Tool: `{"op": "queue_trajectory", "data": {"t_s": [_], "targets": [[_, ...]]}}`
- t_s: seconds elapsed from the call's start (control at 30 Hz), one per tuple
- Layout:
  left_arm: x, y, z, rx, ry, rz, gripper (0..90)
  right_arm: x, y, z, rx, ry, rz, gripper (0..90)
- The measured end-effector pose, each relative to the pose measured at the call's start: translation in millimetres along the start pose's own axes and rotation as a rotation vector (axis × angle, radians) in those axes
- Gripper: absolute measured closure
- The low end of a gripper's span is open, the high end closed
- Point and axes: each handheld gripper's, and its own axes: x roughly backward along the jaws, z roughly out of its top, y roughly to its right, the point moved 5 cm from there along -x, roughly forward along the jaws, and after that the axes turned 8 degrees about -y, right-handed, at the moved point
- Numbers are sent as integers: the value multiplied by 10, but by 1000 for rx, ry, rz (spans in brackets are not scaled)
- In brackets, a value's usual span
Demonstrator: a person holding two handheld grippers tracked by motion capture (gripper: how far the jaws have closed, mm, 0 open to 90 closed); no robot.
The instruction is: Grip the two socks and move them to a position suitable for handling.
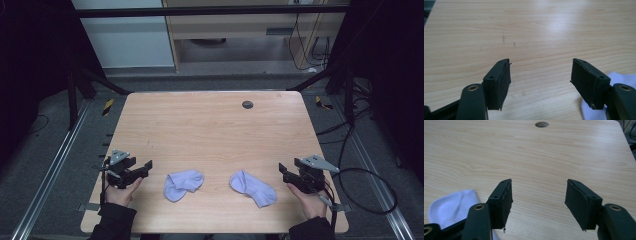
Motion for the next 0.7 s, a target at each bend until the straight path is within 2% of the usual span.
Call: {"op": "queue_trajectory", "data": {"t_s": [0.1, 0.13, 0.2, 0.23, 0.27, 0.3, 0.33, 0.4, 0.7], "targets": [[-1, 66, 1, -15, -7, -8, 308, 35, -65, 16, 14, 2, 15, 420], [-4, 145, 2, -29, -11, -25, 310, 44, -87, 25, 22, 3, 16, 429], [-1, 209, 3, -43, -14, -31, 316, 54, -116, 28, 31, 1, 21, 454], [-1, 209, 3, -43, -14, -31, 318, 54, -116, 28, 31, 1, 21, 454], [0, 289, 0, -61, -20, -42, 320, 55, -166, 16, 39, -12, 32, 474], [0, 289, 0, -61, -20, -42, 322, 55, -166, 16, 39, -12, 32, 474], [0, 386, -3, -88, -24, -54, 325, 51, -202, 8, 55, -22, 36, 486], [2, 416, -2, -98, -25, -57, 327, 52, -223, 10, 58, -25, 38, 491], [-41, 755, 50, -145, -28, -95, 344, 56, -398, 21, 78, -47, 58, 512]]}}
